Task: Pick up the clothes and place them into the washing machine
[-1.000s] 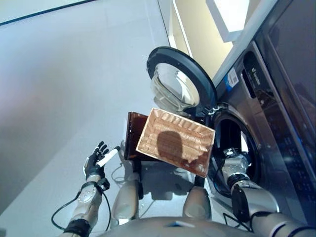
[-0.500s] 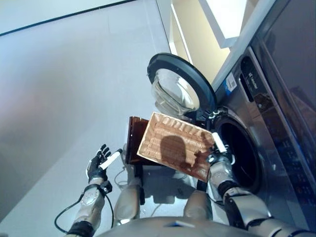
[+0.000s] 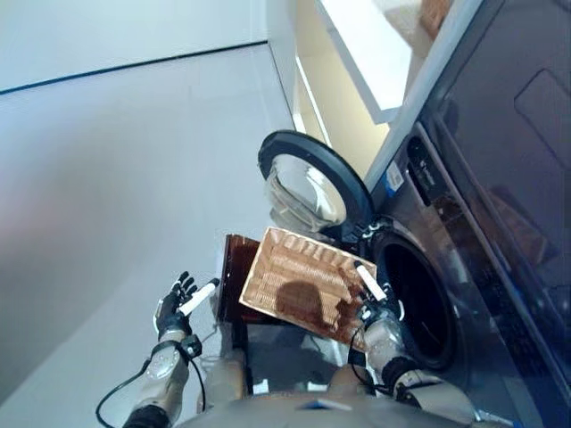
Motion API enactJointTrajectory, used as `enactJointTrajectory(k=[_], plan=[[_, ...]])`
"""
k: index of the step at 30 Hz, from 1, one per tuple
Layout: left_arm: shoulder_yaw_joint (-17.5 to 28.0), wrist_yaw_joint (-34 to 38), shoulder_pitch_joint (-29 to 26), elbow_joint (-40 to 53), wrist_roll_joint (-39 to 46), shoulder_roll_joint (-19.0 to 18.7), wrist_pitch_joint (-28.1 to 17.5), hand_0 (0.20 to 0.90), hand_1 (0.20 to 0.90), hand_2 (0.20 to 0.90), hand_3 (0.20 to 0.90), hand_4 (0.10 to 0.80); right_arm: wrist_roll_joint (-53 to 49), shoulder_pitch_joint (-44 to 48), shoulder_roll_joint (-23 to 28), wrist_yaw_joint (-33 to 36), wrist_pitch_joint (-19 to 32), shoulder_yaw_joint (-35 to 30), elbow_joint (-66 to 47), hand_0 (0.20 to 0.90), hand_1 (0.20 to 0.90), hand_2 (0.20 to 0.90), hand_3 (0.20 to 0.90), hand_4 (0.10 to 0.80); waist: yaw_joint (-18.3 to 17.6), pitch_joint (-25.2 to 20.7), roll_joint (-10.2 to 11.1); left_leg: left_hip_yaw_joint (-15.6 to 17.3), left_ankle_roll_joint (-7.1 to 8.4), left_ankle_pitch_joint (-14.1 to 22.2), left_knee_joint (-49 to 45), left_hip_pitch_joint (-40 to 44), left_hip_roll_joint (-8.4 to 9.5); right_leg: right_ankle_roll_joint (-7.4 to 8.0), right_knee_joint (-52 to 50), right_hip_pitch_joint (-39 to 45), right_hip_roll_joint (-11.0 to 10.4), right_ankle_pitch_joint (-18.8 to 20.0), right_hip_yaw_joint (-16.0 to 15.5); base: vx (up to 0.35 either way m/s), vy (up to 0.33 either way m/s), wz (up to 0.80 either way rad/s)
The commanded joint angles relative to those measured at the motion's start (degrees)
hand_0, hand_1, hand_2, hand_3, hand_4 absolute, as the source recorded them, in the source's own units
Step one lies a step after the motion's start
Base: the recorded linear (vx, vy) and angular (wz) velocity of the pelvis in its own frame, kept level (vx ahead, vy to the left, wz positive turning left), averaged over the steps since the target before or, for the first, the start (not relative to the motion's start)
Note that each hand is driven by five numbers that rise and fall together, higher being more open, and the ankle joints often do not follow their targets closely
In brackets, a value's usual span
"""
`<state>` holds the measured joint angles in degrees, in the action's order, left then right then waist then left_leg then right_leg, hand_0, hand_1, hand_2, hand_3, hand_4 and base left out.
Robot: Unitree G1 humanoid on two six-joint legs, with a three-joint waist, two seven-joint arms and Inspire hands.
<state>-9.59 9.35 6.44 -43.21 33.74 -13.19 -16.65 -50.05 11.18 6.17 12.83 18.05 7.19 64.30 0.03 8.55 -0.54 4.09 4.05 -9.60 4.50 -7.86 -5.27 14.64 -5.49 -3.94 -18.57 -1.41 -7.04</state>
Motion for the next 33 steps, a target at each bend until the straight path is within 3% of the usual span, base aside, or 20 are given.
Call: enactJointTrajectory(k=[1, 11, 20, 33], plan=[[2.94, 0.62, -2.38, -0.66, -3.08, -1.98, -4.75, 0.9, 0.9, 0.9, 0.9, 0.8, 6.78, 0.57, 1.1, 0.51, 0.77, 0.63, -3.61, 0.9, 0.9, 0.9, 0.9, 0.8, 0.24, -2.37, 0.92, -1.49, 5.99, 1.05, -0.84, 0.44, -4.8, 0.36, 3.46, -4.13, -4.42, 12.43, 0.35, 0.062, -0.009, -0.02], [3.44, -0.91, -2.8, -6.11, -5.52, -0.99, -3.97, 0.9, 0.9, 0.9, 0.9, 0.8, 18.54, -2.24, 4.69, -1.35, -2.1, 2.93, -1.11, 0.9, 0.9, 0.9, 0.9, 0.8, -0.21, -6.07, 1.75, -0.97, 6.08, 1.78, 0.11, 3.62, -5.75, 0.36, 6.05, -0.85, -3.0, 12.5, -0.73, 0.05, -0.021, -0.04], [4.51, -2.81, -1.69, -6.18, -7.24, -1.11, -3.72, 0.9, 0.9, 0.9, 0.9, 0.8, 28.97, -5.85, 9.13, -2.17, -2.75, 4.98, -5.74, 0.9, 0.9, 0.9, 0.9, 0.8, -1.03, -7.79, 2.52, -0.5, 6.27, 2.02, 0.5, 5.71, -6.81, 0.36, 6.96, 0.96, -1.88, 12.32, -0.6, 0.023, -0.021, -0.07], [3.9, -3.63, -2.05, -8.48, -8.6, -0.12, -3.64, 0.9, 0.9, 0.9, 0.9, 0.8, 24.58, -8.3, 6.8, -4.49, -1.77, 3.38, -3.78, 0.9, 0.9, 0.9, 0.9, 0.8, -1.65, -8.88, 3.02, 0.16, 6.08, 2.73, 0.5, 8.17, -7.47, 0.36, 7.23, 2.54, -1.05, 11.63, 0.14, 0.014, -0.005, -0.05]])
